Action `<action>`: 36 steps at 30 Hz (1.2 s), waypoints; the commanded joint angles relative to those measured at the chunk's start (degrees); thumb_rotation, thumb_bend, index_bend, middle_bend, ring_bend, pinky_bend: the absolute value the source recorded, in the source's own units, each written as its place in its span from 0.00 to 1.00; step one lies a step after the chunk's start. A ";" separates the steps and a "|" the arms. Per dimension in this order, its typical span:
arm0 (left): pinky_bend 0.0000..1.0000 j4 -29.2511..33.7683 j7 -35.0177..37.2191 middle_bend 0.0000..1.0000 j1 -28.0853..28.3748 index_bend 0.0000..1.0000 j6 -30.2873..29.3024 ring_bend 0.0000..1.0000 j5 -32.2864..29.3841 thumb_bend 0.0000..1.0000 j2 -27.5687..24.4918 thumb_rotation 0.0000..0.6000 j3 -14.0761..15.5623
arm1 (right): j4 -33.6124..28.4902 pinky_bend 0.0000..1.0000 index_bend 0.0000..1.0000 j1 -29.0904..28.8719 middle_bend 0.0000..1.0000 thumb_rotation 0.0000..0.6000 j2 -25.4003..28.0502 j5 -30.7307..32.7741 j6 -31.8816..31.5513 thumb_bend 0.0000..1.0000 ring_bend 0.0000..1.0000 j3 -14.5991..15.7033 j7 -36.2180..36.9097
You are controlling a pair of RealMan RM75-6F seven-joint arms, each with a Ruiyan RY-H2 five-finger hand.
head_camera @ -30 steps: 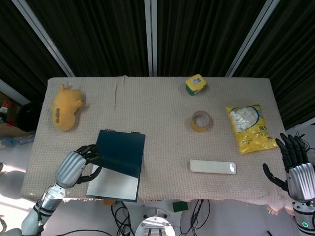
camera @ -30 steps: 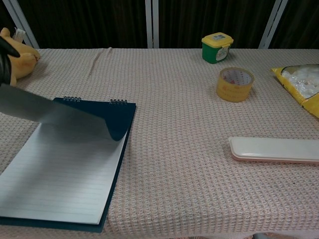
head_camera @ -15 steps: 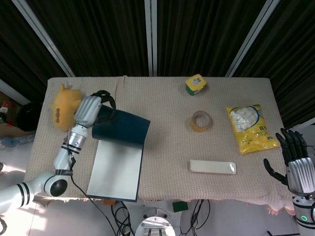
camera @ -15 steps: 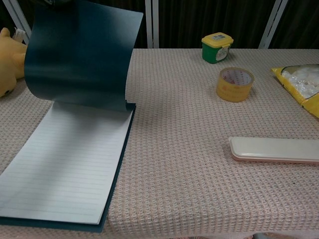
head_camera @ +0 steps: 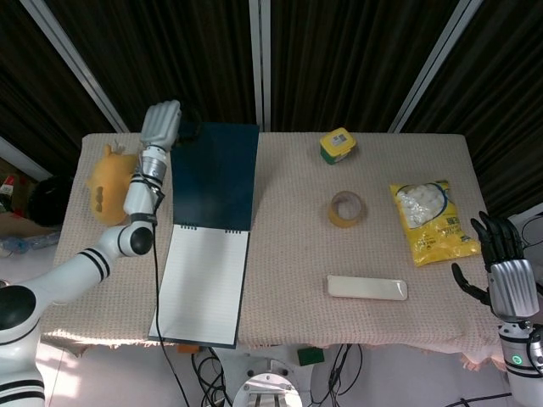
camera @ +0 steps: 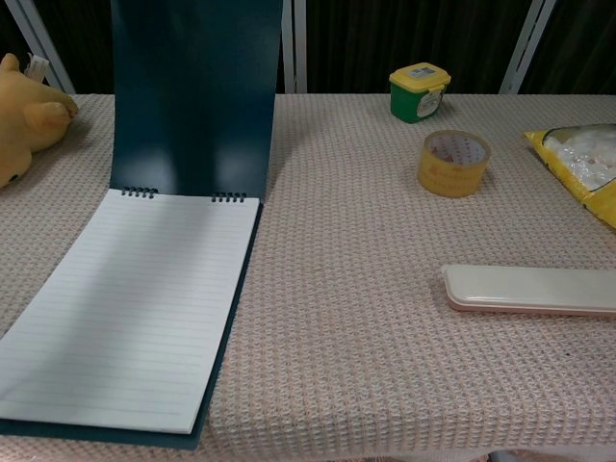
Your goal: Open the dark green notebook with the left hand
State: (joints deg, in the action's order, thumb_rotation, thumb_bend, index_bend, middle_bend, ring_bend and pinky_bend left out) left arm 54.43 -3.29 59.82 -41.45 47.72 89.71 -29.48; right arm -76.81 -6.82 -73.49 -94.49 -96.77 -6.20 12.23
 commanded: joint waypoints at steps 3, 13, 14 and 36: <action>0.19 -4.89 4.27 0.00 0.82 0.07 -1.34 0.03 2.96 0.16 3.30 0.97 1.47 | 0.33 0.00 0.00 -0.34 0.00 1.00 -0.32 -0.05 0.32 0.33 0.00 0.07 0.22; 0.18 14.47 2.90 0.00 -5.85 0.03 -9.45 0.01 10.41 0.13 -6.30 0.45 5.51 | 1.25 0.00 0.00 0.12 0.00 1.00 -0.78 -0.29 -0.80 0.33 0.00 0.45 1.14; 0.18 18.13 1.37 0.00 -7.04 0.03 -10.54 0.01 10.79 0.12 -8.15 0.44 6.29 | 1.33 0.00 0.00 0.20 0.00 1.00 -0.78 -0.36 -1.00 0.33 0.00 0.48 1.23; 0.17 42.19 -9.18 0.03 -51.00 0.04 -54.35 0.01 40.41 0.13 -21.59 0.40 39.63 | 3.66 0.00 0.00 3.99 0.00 1.00 0.69 -1.47 -1.33 0.32 0.00 5.19 0.59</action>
State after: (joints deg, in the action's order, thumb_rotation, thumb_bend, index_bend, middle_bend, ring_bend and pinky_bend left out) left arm 100.83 -14.51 13.07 -92.38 85.48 66.93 7.25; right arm -72.99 -3.30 -73.30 -95.86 -98.71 -1.75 13.23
